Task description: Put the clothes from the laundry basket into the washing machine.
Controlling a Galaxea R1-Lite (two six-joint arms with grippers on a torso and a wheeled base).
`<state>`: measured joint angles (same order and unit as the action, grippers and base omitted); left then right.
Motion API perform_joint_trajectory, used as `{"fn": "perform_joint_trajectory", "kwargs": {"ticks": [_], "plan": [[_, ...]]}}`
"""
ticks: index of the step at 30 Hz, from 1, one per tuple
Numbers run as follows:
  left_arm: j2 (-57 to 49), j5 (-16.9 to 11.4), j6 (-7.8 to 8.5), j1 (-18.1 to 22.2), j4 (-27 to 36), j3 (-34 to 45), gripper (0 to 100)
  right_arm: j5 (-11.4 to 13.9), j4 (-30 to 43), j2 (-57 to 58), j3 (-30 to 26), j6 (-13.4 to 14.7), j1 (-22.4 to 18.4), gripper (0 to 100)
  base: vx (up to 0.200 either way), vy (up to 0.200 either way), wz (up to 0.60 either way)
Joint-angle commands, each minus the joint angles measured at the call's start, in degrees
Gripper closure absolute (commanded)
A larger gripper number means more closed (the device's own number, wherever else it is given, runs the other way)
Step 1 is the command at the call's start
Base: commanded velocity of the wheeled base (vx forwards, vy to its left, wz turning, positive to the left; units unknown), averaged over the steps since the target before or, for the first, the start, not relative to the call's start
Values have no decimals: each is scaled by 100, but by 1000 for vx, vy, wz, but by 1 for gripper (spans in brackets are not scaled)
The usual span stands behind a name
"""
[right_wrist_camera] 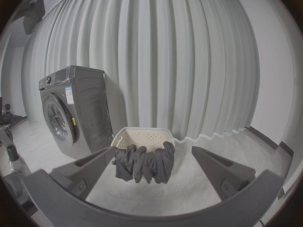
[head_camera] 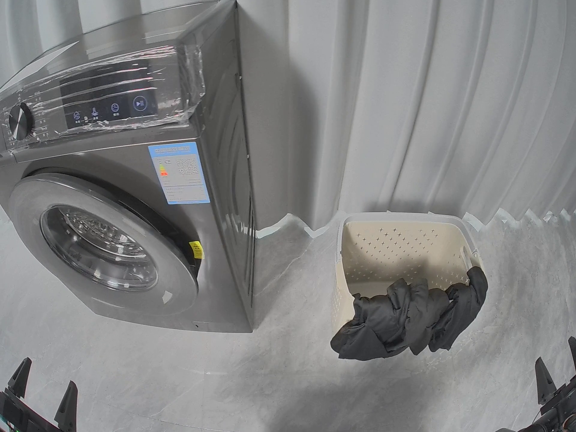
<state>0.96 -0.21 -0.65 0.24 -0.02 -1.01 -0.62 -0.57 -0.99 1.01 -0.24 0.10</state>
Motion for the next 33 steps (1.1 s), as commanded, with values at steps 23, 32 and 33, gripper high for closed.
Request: {"fn": "perform_joint_trajectory", "kwargs": {"ticks": [23, 32, 33], "plan": [[-96, -6, -6, 2, 2, 92, 0, 1, -4, 99, -101, -2, -1, 0, 0, 200, 0], [-96, 3, -6, 2, 2, 92, 0, 1, -4, 99, -101, -2, -1, 0, 0, 200, 0], [-96, 3, -6, 2, 2, 92, 0, 1, -4, 99, -101, -2, -1, 0, 0, 200, 0]]}}
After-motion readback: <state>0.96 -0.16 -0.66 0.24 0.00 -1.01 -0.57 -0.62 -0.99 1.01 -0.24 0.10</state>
